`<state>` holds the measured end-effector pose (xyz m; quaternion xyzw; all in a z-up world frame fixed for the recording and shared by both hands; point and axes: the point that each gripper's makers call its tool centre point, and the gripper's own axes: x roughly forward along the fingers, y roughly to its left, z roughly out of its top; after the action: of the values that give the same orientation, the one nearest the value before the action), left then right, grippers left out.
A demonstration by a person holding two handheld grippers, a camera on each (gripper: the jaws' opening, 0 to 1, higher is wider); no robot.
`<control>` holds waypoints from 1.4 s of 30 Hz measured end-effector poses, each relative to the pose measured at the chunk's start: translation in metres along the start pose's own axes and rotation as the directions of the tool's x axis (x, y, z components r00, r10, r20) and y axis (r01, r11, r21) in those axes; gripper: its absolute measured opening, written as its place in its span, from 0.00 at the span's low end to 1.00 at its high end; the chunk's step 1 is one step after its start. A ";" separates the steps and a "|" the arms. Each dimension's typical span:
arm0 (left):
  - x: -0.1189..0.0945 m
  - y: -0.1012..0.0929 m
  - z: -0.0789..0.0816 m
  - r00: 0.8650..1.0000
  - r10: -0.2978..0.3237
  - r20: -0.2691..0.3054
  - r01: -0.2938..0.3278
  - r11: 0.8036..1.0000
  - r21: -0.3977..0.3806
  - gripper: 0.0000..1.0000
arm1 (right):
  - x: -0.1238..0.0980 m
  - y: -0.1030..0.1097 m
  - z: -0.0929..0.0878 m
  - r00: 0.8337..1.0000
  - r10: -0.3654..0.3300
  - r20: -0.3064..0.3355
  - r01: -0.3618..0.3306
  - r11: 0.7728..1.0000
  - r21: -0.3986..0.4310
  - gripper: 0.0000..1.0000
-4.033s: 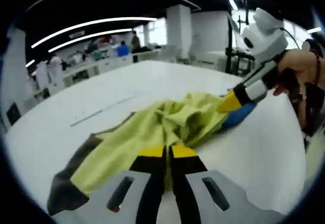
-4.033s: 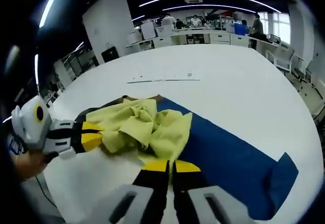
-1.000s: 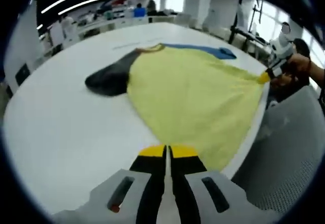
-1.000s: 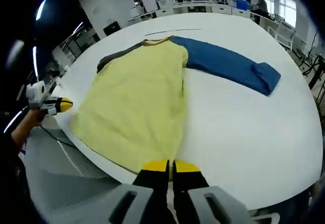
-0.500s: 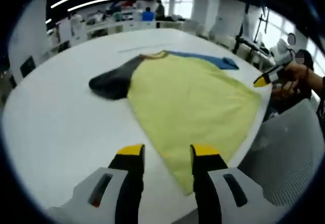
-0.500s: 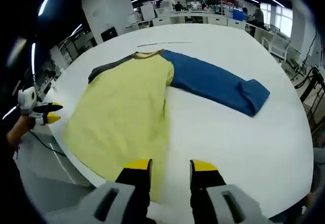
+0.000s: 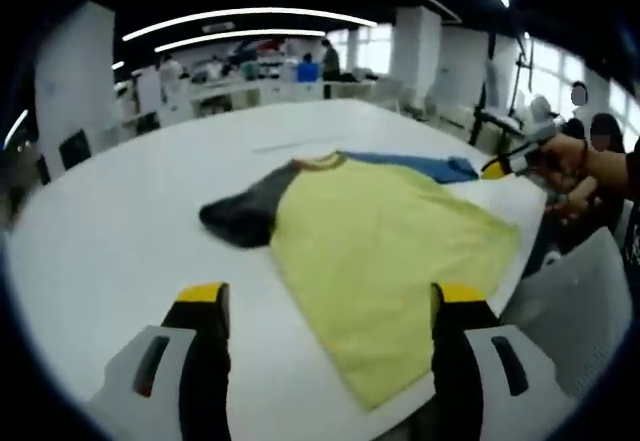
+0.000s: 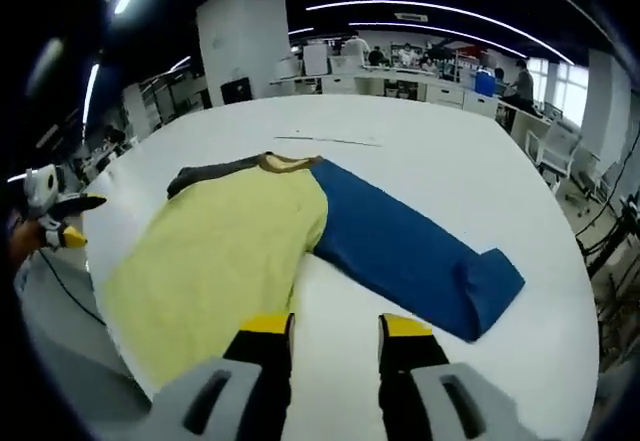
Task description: Fold the garment on the visible template until the final outline fits inside the template.
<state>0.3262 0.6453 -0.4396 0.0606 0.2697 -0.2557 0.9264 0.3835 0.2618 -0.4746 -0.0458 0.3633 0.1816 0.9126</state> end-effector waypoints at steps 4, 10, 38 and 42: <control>0.000 -0.002 0.003 1.000 0.000 0.010 0.000 1.000 0.006 0.87 | 0.015 -0.003 0.013 1.000 0.023 0.012 -0.023 0.999 -0.041 0.30; 0.002 -0.004 0.006 1.000 0.013 0.008 -0.013 1.000 0.017 0.91 | 0.035 -0.007 0.022 0.999 0.042 0.020 -0.040 0.997 -0.069 0.27; 0.007 -0.005 0.019 1.000 -0.023 -0.002 0.022 0.998 -0.060 0.99 | 0.103 -0.004 0.016 0.992 0.101 -0.075 -0.113 0.978 -0.174 0.08; 0.008 -0.003 0.017 1.000 -0.017 -0.007 0.017 0.998 -0.065 0.99 | 0.107 -0.009 0.014 0.993 0.085 -0.084 -0.098 0.982 -0.161 0.00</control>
<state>0.3385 0.6344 -0.4290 0.0288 0.2818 -0.2544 0.9247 0.4673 0.2886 -0.5372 -0.1114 0.3836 0.2508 0.8818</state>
